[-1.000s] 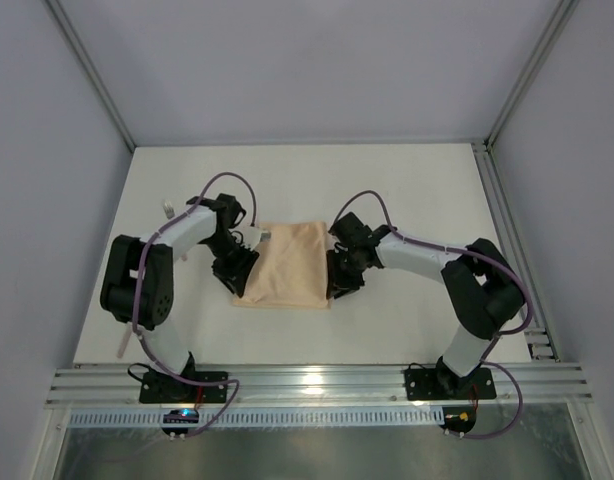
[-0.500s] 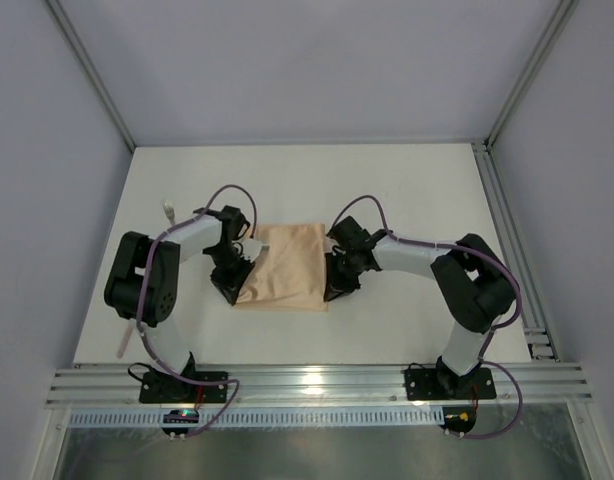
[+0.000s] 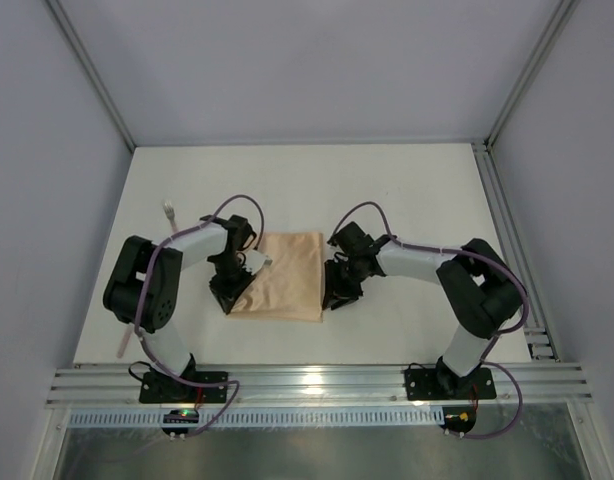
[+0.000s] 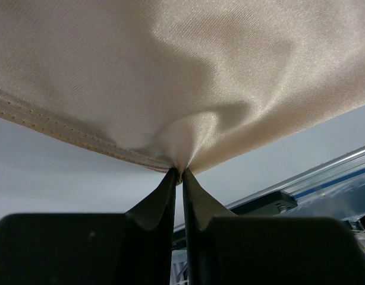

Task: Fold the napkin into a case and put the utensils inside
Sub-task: Move the square-folded napkin to the center of the board.

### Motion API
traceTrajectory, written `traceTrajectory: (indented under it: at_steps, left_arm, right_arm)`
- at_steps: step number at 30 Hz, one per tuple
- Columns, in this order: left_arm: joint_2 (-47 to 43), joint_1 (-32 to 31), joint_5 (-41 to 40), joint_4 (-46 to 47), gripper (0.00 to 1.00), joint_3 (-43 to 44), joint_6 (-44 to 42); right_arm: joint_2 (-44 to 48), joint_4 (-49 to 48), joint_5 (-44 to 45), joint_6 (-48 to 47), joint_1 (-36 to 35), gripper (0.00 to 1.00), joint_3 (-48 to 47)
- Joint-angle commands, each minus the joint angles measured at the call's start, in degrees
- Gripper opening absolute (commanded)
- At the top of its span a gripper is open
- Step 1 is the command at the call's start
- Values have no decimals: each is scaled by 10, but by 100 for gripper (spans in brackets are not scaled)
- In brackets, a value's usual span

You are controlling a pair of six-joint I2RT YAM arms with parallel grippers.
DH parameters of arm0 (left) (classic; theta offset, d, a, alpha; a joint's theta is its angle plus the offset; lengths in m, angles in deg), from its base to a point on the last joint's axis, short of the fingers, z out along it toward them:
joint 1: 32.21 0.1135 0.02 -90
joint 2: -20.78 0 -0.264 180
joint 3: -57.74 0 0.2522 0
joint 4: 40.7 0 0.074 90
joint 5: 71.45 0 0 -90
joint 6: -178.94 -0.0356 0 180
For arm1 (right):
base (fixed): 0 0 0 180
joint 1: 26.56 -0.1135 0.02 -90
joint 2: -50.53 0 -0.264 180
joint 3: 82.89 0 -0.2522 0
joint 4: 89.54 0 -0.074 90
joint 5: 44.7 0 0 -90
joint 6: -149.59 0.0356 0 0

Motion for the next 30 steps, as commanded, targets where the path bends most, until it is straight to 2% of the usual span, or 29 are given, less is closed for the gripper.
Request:
traceTrajectory:
  at_steps: [1,5,11,20,24,25,30]
  left_arm:
    - [-3,0,-54,30,10,-25,-30]
    - [-12,0,-54,32,11,-29,-36]
    - [-19,0,-59,33,12,-30,-37]
    - [-27,0,-65,37,13,-42,-41]
    - [-25,0,-66,39,13,-47,-45]
    - [-25,0,-66,38,13,-48,-47]
    - [-35,1,-58,37,13,-37,-56]
  right_arm:
    - [26,56,17,-38,35,38,-37]
    - [-10,54,23,-56,101,42,-123]
    - [-140,23,-6,-49,115,43,-254]
    - [-212,-34,-2,-1,115,46,-274]
    - [-225,-74,-12,27,115,28,-263]
    - [-222,-79,-13,32,115,20,-259]
    - [-190,-101,1,42,117,4,-223]
